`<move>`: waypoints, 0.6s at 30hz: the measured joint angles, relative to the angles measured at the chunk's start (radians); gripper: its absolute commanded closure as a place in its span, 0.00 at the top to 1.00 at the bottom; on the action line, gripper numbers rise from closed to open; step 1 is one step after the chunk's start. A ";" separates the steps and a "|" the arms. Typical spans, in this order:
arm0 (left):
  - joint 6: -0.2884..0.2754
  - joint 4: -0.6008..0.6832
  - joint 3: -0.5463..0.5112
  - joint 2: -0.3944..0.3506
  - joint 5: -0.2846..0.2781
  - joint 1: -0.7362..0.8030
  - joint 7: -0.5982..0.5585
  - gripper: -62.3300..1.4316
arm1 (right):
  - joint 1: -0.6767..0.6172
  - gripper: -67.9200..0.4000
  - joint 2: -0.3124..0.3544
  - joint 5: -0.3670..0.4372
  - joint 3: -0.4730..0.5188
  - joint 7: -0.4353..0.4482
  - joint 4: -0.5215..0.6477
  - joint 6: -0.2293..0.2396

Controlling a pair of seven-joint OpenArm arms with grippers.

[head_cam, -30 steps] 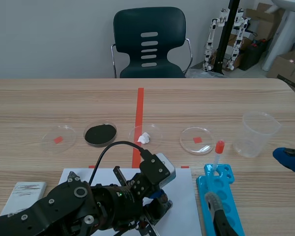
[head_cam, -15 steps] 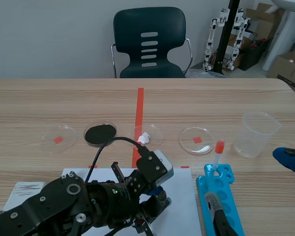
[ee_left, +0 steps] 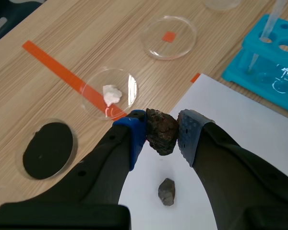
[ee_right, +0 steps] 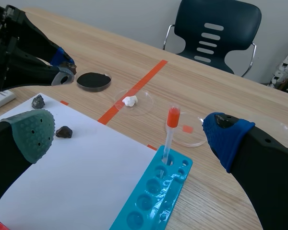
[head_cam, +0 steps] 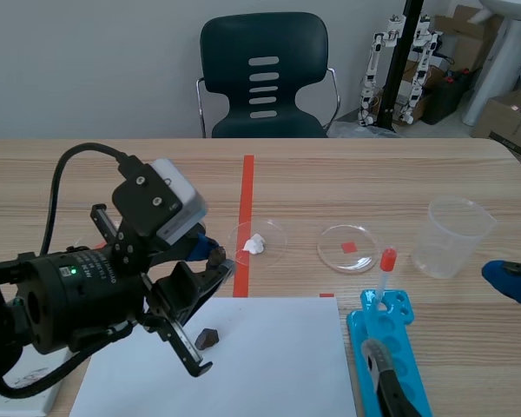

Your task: Pick up the right mineral with the left hand

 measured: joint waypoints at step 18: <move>-0.002 0.301 -0.407 0.000 0.000 0.488 -0.248 0.17 | 0.000 0.96 0.000 0.000 0.000 0.000 0.000 0.000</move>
